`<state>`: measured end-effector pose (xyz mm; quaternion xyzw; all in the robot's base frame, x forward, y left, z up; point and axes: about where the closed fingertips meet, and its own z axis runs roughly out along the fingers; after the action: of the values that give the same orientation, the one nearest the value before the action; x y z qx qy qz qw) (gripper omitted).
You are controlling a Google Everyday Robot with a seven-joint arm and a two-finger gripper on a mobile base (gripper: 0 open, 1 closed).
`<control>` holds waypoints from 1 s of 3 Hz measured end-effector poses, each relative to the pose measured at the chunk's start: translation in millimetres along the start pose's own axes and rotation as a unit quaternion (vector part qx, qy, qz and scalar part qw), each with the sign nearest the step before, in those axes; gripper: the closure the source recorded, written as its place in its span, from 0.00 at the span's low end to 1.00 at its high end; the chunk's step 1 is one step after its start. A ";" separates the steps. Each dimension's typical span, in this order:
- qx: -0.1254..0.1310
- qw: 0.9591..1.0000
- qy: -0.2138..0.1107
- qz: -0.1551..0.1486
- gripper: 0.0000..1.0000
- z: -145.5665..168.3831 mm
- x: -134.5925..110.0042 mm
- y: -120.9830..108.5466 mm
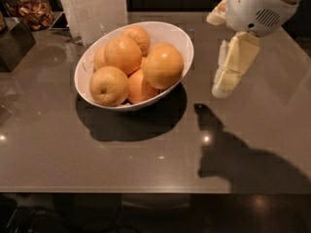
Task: Pick orange from white bowl
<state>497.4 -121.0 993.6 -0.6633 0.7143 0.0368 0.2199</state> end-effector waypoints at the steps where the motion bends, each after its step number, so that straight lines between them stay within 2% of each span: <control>1: -0.001 1.000 -0.003 -0.002 0.00 1.3 -3.2 -1.5; 2: 0.000 1.000 -0.021 0.001 0.00 7.7 -9.2 -3.9; 3: -0.027 0.998 -0.053 -0.007 0.00 34.3 -32.0 -10.2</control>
Offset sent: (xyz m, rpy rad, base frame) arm 0.0100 0.0163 -0.0077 0.0869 0.0020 0.0060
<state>517.1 -80.5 976.7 -0.6715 0.6955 0.0894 0.2396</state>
